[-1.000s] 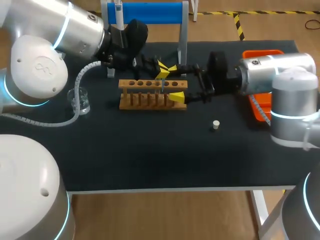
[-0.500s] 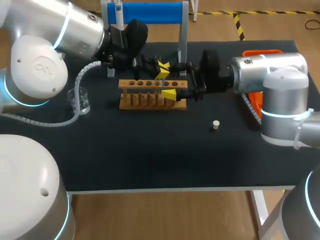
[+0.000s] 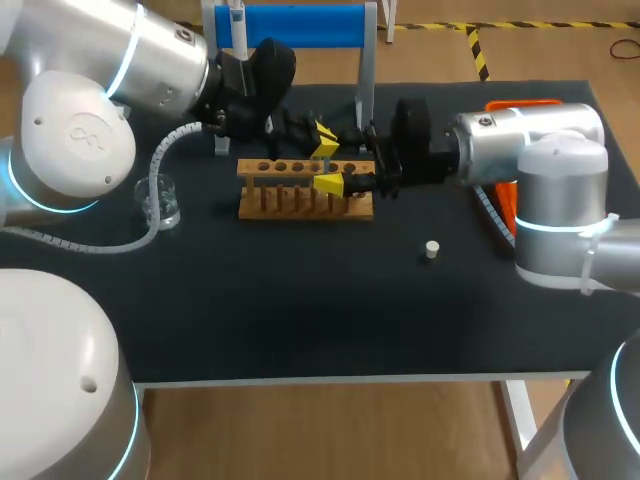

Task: Invert the test tube, pick up the pipette, mount the tip to pipette, aspirate from beaker and dispense into the tube, eject the tip, return the pipette, and cap with the stopper.

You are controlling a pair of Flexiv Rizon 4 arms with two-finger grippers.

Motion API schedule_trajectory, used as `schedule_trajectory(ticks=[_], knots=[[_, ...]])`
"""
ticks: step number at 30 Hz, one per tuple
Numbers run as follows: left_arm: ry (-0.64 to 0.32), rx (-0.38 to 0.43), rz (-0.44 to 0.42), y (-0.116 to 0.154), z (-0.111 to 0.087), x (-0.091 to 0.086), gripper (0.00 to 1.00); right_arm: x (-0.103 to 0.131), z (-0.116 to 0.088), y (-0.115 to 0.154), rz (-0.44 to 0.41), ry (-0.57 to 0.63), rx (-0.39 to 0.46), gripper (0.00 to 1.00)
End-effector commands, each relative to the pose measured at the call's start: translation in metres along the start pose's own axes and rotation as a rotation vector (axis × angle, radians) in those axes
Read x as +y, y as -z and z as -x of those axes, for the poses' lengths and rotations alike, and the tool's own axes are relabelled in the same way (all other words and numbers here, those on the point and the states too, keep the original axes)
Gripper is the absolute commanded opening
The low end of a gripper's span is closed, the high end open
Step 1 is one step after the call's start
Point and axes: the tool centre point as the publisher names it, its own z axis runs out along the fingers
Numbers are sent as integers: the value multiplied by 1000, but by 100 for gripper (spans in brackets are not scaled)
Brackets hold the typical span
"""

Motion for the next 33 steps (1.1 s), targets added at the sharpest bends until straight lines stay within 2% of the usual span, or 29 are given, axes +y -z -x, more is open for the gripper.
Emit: schedule_trajectory(ticks=[1,16,17,18,19,28,29,30,33], knots=[[1,3,5,1,0,-1,0,0,1,1,1,1,7,63],[1,3,5,1,0,-1,0,4,-3,3,8,6,22,29],[1,3,5,1,0,-1,0,4,-3,3,8,6,23,24],[1,3,5,1,0,-1,0,4,-3,3,7,6,24,8],[1,3,5,1,0,-1,0,4,-3,3,7,6,25,0],[1,3,5,1,0,-1,0,4,-4,4,6,4,29,0],[1,3,5,1,0,-1,78,3,-4,4,7,4,29,0],[1,3,5,1,0,-1,100,3,-4,5,7,4,28,0],[1,3,5,1,0,-1,100,3,-6,10,7,5,29,0]])
